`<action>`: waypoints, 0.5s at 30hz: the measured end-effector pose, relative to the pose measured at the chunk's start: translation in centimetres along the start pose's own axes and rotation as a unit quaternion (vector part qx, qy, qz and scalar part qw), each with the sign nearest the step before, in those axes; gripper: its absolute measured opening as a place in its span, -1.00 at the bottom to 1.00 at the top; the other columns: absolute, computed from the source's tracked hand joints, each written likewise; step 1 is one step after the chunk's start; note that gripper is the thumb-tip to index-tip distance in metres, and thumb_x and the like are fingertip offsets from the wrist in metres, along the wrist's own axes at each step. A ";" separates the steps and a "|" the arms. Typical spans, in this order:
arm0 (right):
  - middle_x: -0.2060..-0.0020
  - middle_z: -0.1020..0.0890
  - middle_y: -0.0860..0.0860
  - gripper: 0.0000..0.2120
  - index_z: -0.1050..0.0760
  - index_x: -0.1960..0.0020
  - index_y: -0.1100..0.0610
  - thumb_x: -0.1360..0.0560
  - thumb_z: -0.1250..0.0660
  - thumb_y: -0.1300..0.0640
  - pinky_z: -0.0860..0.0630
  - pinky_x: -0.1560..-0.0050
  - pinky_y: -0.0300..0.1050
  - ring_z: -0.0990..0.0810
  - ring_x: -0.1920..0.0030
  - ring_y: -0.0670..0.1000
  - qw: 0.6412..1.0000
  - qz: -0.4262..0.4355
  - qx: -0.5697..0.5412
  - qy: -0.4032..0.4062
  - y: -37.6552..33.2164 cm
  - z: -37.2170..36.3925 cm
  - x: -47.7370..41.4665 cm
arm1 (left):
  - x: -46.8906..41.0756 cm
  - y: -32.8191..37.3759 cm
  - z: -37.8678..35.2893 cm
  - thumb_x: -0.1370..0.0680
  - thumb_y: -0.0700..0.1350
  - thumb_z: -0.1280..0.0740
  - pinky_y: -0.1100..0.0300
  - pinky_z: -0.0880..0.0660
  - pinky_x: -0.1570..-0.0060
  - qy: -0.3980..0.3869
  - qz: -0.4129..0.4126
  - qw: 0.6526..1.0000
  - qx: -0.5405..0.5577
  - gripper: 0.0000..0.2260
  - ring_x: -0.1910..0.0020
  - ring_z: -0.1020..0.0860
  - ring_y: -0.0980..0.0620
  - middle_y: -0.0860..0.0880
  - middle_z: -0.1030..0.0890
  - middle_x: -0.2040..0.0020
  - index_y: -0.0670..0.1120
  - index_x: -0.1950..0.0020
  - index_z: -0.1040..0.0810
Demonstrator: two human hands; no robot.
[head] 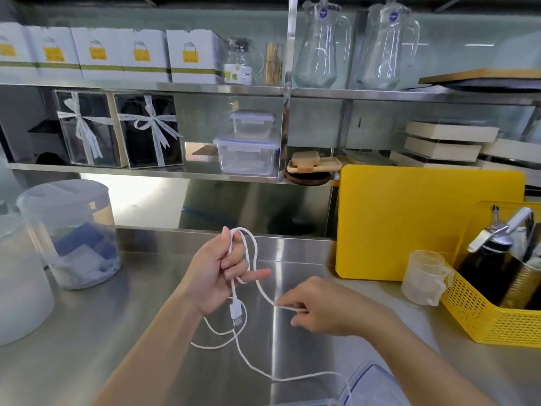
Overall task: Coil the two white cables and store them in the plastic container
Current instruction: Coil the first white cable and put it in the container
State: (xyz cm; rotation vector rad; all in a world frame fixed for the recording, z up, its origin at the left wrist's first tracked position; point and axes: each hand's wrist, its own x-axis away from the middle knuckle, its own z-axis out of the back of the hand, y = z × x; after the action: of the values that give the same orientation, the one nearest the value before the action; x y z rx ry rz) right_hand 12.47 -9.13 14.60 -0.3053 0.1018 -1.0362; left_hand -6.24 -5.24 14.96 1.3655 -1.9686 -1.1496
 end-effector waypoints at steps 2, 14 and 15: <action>0.31 -0.60 0.02 -0.76 -0.57 -0.08 0.14 -0.46 -0.24 0.25 -0.52 0.23 -0.05 -0.50 0.33 0.01 0.998 0.061 -0.008 -0.008 -1.3 0.8 0.4 | -0.1 -0.8 -0.3 -0.63 -0.01 -0.02 -0.15 -0.62 0.13 0.010 0.013 0.999 -0.044 -0.68 0.61 -0.25 0.09 0.04 -0.25 0.56 -0.12 0.22 -0.38; 0.38 -0.58 -0.10 -0.92 -0.63 0.21 0.11 -0.41 -0.42 0.10 -0.39 0.32 -0.35 -0.49 0.34 -0.16 0.960 0.036 -0.160 0.229 0.3 2.1 -0.9 | 0.8 -3.6 -1.7 -0.64 0.03 -0.01 0.38 -0.09 0.61 -0.062 0.088 0.954 -0.279 -0.63 0.69 -0.12 0.13 -0.06 -0.38 0.61 -0.10 0.21 -0.47; 0.38 -0.58 -0.06 -0.92 -0.63 0.21 0.12 -0.41 -0.42 0.11 -0.39 0.34 -0.34 -0.48 0.36 -0.16 0.954 0.017 -0.182 0.239 0.7 2.1 -1.1 | 0.7 -3.4 -1.5 -0.62 0.03 -0.03 0.38 -0.05 0.60 -0.060 0.090 0.963 -0.248 -0.64 0.69 -0.10 0.13 -0.03 -0.32 0.64 -0.13 0.21 -0.45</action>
State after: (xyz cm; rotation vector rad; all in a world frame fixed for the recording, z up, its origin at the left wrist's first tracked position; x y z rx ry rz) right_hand 12.97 -7.45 16.34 -0.3778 0.7392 -1.0380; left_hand -3.63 -6.92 12.83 0.8569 -1.6784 -1.5315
